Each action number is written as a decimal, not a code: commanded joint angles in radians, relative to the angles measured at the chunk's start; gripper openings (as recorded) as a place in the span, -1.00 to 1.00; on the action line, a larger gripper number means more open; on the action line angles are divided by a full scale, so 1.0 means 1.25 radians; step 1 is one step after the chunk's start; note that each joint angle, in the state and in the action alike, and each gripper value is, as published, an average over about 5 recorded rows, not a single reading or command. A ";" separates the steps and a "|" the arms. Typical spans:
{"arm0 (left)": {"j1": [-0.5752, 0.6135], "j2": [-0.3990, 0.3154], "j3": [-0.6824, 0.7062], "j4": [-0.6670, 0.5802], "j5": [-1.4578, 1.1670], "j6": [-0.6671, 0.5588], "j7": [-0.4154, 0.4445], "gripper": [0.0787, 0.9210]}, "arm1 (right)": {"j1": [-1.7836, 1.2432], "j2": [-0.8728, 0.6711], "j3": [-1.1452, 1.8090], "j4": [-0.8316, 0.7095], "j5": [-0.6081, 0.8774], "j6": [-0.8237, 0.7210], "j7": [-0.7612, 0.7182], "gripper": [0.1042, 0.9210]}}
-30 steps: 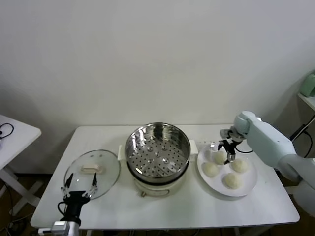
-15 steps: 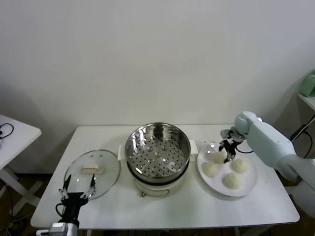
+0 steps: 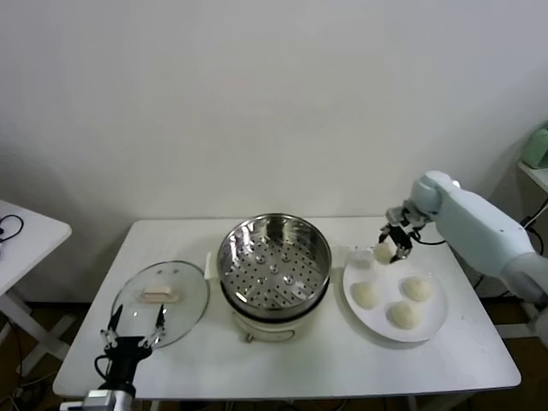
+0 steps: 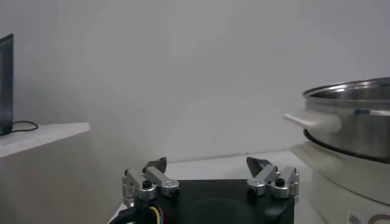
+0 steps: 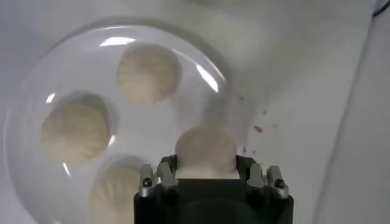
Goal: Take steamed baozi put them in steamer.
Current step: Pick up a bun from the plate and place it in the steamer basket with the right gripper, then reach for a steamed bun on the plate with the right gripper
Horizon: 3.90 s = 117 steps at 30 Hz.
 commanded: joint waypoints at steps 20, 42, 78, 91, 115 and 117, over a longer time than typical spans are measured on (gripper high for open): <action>0.021 0.003 0.023 -0.033 0.026 0.024 -0.001 0.77 | 0.229 0.175 -0.168 0.426 -0.057 0.108 -0.003 0.31; 0.012 0.007 0.016 -0.064 0.033 0.065 0.001 0.77 | -0.004 0.362 -0.100 0.179 -0.376 0.248 0.033 0.30; 0.010 0.004 0.027 -0.056 0.032 0.066 -0.005 0.77 | 0.335 0.033 -0.254 0.383 0.179 0.010 0.013 0.76; 0.001 0.008 0.058 -0.066 0.039 0.072 -0.002 0.77 | 0.246 -0.205 -0.360 0.310 0.452 -0.255 0.051 0.76; 0.003 0.007 0.058 -0.073 0.041 0.076 -0.003 0.77 | -0.178 -0.076 -0.110 0.105 0.289 -0.291 0.100 0.76; 0.003 0.007 0.058 -0.072 0.042 0.076 -0.003 0.77 | -0.182 -0.066 -0.106 0.098 0.286 -0.291 0.102 0.76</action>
